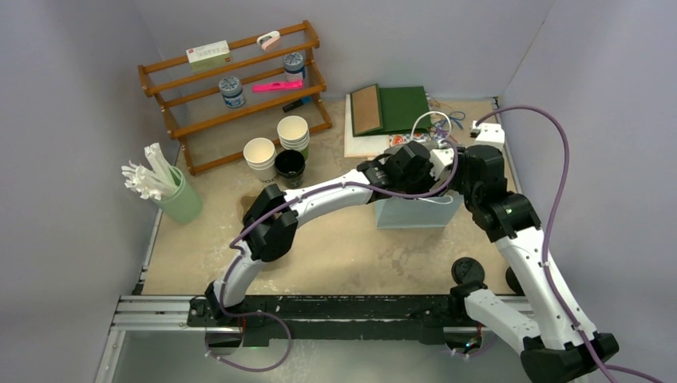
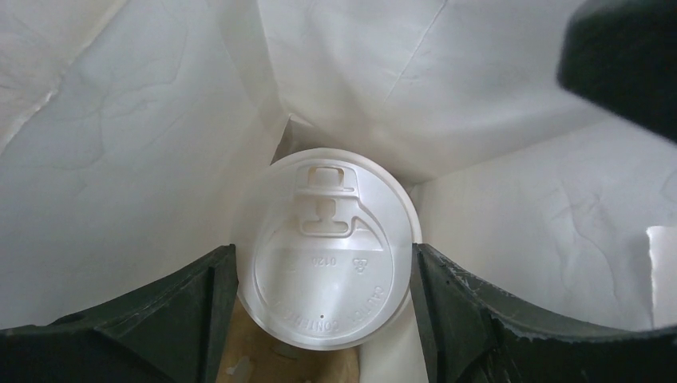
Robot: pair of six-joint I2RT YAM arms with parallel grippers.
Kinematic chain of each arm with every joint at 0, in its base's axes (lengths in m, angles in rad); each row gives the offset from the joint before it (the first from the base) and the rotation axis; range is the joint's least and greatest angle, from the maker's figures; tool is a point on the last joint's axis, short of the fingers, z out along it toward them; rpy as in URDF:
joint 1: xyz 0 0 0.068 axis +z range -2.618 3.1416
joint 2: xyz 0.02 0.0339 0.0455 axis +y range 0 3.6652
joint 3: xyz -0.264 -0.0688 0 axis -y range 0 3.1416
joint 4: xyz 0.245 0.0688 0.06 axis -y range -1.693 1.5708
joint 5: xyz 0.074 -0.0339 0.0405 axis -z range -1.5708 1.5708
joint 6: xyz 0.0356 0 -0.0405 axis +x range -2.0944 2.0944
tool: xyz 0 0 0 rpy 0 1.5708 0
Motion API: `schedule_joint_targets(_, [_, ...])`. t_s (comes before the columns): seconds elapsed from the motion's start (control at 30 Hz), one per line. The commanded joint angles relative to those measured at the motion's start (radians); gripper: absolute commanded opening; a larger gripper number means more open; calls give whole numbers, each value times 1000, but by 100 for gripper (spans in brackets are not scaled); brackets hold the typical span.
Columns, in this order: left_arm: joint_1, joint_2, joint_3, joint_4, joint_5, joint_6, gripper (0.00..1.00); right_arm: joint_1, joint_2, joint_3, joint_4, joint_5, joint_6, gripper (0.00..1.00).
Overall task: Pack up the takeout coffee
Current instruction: Place the coffee cup on the cup tray.
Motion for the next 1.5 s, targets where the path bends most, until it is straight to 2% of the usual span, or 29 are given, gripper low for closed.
schedule_joint_targets(0.0, [-9, 28, 41, -17, 30, 19, 44, 1, 45, 52, -52, -16, 20, 52])
schedule_joint_targets(0.17, [-10, 29, 55, -38, 30, 14, 44, -6, 96, 105, -126, -33, 52, 36])
schedule_joint_targets(0.2, [-11, 29, 57, -43, 29, 15, 43, -6, 100, 109, -131, -48, 56, 30])
schedule_joint_targets(0.3, [-9, 19, 64, -64, 11, 17, 43, -9, 107, 130, -139, -140, 48, 1])
schedule_joint_targets(0.7, [15, -155, -17, -180, -65, 36, 43, -9, 183, 269, -180, -518, 110, 0])
schedule_joint_targets(1.0, [22, -366, -166, -276, -124, 34, 43, 34, 220, 256, -57, -830, 201, 0])
schedule_joint_targets(1.2, [23, -497, -273, -354, -156, -22, 43, 230, 289, 283, -4, -804, 239, 0])
schedule_joint_targets(1.47, [23, -632, -423, -363, -177, -68, 43, 275, 286, 220, 132, -778, 232, 0])
